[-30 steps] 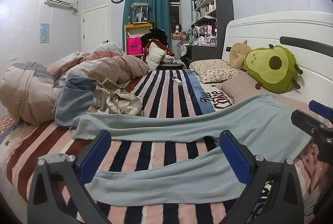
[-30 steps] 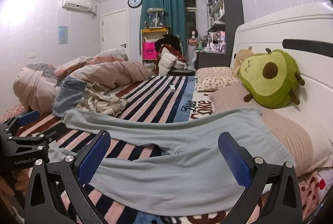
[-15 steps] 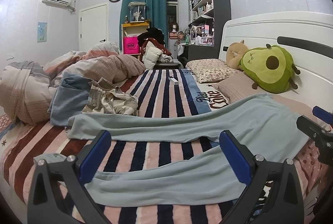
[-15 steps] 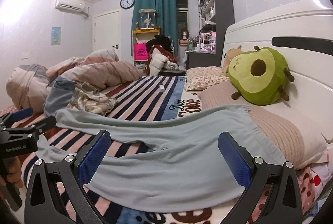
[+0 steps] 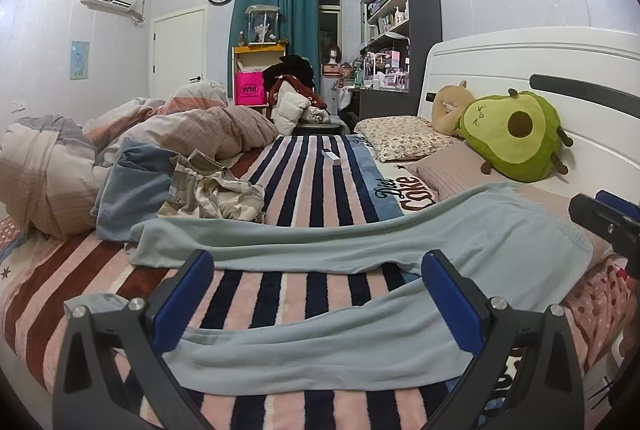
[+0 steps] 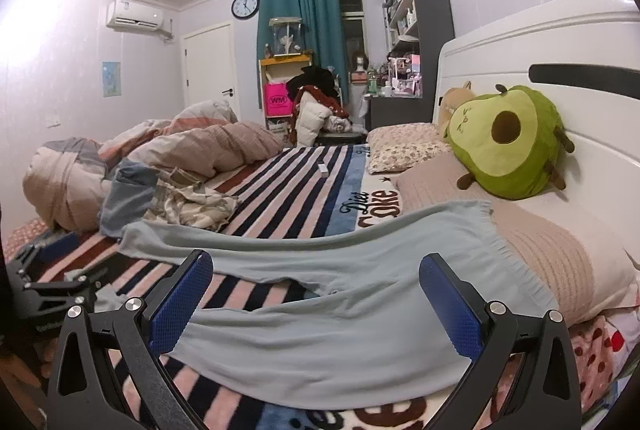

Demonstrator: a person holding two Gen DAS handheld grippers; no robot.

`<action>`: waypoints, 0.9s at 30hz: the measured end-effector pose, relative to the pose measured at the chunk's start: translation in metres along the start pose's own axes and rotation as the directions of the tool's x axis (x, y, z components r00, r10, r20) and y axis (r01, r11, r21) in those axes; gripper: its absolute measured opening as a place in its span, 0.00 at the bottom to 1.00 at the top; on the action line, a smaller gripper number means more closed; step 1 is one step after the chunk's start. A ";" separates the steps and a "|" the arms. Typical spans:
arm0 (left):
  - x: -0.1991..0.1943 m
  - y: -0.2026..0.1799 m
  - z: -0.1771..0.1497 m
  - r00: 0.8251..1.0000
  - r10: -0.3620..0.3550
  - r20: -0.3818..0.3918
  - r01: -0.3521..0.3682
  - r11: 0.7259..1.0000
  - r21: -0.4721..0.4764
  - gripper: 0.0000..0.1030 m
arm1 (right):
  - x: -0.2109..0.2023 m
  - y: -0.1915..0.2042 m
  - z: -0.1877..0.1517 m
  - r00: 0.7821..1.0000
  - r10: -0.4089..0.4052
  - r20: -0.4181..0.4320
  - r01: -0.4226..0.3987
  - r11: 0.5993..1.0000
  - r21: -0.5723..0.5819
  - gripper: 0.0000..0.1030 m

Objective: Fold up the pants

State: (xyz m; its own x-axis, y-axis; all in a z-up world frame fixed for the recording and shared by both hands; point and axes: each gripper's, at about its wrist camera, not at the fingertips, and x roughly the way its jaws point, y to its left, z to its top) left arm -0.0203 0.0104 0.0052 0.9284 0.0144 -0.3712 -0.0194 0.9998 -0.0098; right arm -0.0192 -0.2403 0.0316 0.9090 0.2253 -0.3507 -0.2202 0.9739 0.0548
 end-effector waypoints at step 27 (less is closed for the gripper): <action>0.009 0.006 0.000 1.000 -0.008 -0.017 0.008 1.000 -0.009 1.00 | 0.007 -0.006 -0.018 0.999 0.001 -0.037 -0.002 1.000 -0.007 1.00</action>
State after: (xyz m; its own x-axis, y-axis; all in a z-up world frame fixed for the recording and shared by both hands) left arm -0.0118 0.0161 0.0015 0.9221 0.0059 -0.3870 -0.0155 0.9996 -0.0215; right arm -0.0178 -0.2448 0.0119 0.8950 0.2254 -0.3849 -0.2241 0.9733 0.0490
